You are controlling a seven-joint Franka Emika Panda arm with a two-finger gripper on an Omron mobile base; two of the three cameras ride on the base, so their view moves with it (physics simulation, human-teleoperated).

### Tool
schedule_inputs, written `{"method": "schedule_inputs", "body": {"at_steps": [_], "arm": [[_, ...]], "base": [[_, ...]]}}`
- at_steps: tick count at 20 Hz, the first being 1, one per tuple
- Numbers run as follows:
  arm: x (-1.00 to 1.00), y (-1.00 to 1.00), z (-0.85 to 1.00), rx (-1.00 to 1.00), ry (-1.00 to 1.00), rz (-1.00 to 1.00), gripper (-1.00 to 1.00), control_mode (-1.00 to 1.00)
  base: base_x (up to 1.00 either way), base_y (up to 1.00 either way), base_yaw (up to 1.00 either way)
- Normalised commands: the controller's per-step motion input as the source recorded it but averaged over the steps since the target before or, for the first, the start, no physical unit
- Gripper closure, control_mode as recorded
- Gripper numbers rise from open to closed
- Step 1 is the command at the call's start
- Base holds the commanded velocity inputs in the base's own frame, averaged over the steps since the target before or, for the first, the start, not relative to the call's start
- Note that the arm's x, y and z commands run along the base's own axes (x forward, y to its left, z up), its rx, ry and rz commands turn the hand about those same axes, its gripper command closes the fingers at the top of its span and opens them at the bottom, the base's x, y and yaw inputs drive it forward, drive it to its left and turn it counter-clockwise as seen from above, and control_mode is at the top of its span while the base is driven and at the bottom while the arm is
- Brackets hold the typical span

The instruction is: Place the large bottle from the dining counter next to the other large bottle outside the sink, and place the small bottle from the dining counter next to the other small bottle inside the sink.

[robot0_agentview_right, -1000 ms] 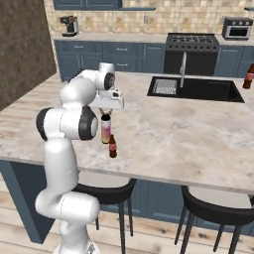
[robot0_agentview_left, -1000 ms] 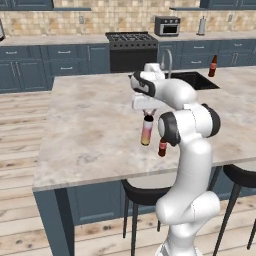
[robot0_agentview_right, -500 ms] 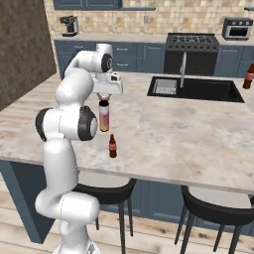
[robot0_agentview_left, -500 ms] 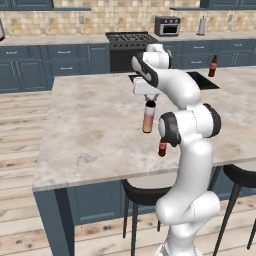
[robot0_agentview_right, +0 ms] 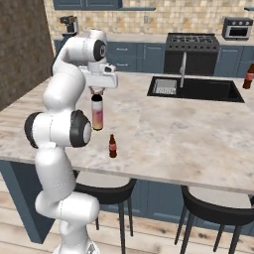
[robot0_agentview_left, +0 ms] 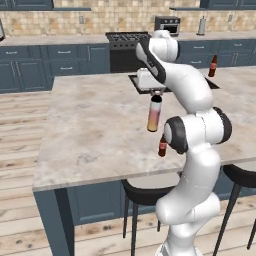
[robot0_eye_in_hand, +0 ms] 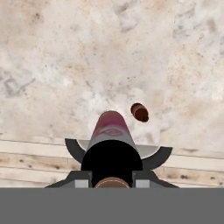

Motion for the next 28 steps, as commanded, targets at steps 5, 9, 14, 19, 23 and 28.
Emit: {"method": "schedule_inputs", "body": {"at_steps": [5, 9, 14, 19, 23, 28], "arm": [[-0.96, 0.0, 0.02, 0.0, -0.2, 0.0, 1.0, -1.0], [-0.91, 0.02, -0.08, 0.0, -0.21, 0.0, 1.0, -1.0], [-0.77, 0.11, -0.18, -0.01, -0.21, 0.0, 1.0, -1.0], [-0.06, 0.2, -0.05, -0.06, -0.05, 0.0, 1.0, -1.0], [0.0, 0.11, 0.0, -0.08, 0.1, 0.0, 1.0, -1.0], [0.01, 0.0, 0.0, -0.04, 0.21, 0.0, 1.0, -1.0]], "base": [[0.0, 0.0, 0.0], [0.0, 0.0, 0.0], [0.0, 0.0, 0.0], [0.0, 0.0, 0.0], [0.0, 0.0, 0.0], [0.0, 0.0, 0.0]]}}
